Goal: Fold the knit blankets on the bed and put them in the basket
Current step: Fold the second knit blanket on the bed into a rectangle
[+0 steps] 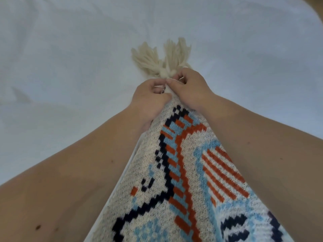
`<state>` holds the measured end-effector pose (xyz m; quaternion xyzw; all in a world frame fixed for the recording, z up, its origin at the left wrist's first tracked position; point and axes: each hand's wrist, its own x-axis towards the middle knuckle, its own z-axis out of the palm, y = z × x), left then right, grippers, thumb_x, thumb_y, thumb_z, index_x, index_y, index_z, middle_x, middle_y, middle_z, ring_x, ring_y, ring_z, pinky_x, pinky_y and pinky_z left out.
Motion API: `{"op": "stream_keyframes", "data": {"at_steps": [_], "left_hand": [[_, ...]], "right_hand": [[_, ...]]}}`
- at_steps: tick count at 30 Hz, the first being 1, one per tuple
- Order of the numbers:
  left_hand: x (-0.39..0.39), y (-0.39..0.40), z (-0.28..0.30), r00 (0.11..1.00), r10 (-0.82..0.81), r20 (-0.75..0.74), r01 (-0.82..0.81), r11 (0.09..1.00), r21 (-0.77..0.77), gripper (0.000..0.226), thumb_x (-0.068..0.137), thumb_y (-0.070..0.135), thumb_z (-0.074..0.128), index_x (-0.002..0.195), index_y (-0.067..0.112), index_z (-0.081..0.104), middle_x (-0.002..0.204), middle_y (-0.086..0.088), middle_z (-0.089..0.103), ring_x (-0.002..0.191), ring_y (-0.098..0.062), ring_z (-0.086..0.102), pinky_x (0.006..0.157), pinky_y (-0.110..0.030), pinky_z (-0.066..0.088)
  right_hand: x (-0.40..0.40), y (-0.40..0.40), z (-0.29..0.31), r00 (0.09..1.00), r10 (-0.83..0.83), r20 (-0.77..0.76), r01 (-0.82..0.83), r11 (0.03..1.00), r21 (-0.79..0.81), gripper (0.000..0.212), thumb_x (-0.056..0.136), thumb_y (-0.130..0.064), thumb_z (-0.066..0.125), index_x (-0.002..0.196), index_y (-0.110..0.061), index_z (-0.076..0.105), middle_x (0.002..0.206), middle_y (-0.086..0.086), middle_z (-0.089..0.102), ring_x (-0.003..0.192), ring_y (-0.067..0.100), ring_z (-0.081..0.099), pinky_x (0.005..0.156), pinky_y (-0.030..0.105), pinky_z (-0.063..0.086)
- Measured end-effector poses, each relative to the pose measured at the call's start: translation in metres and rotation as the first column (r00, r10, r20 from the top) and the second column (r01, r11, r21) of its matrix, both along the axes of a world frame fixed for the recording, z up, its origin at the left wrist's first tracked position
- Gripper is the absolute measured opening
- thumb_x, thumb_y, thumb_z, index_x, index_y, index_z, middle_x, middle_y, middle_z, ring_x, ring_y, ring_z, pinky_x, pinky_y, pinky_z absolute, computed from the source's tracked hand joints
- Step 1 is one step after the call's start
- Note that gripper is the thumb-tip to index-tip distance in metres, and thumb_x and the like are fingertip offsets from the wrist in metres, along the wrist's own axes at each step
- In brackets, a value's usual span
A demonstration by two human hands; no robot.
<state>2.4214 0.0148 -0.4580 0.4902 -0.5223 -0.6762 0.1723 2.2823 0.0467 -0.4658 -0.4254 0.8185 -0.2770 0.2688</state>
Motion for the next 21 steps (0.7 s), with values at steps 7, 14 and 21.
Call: {"op": "stream_keyframes", "data": {"at_steps": [7,14,21], "left_hand": [[-0.006,-0.005,0.01,0.983,0.046,-0.18,-0.018,0.988,0.156,0.078,0.073,-0.008,0.069,0.142,0.025,0.052,0.134,-0.011,0.058,0.118,-0.027,0.063,0.1,-0.047,0.052],[0.005,0.0,0.037,0.971,0.033,-0.238,-0.025,0.999,0.036,0.058,0.087,-0.006,0.068,0.138,0.017,0.052,0.1,-0.007,0.077,0.087,-0.024,0.076,0.083,-0.042,0.061],[0.089,0.061,0.027,0.982,-0.179,0.066,0.18,0.984,-0.004,0.029,0.09,0.039,0.071,0.117,0.034,0.06,0.09,0.02,0.074,0.088,0.004,0.069,0.085,-0.022,0.052]], "right_hand": [[-0.002,-0.002,0.027,0.979,-0.006,0.205,0.013,0.999,-0.03,0.014,0.093,-0.031,0.068,0.09,-0.019,0.062,0.082,-0.002,0.065,0.054,0.002,0.055,0.051,0.02,0.045],[-0.002,-0.011,0.045,0.983,-0.051,0.178,0.088,0.975,-0.206,0.016,0.088,-0.027,0.073,0.076,-0.023,0.062,0.076,-0.004,0.065,0.067,0.009,0.059,0.064,0.023,0.052],[0.023,0.008,0.052,0.996,-0.077,0.051,0.088,0.963,-0.255,0.015,0.093,-0.04,0.062,0.093,-0.025,0.061,0.094,-0.009,0.064,0.088,0.0,0.061,0.082,0.012,0.05]]}}
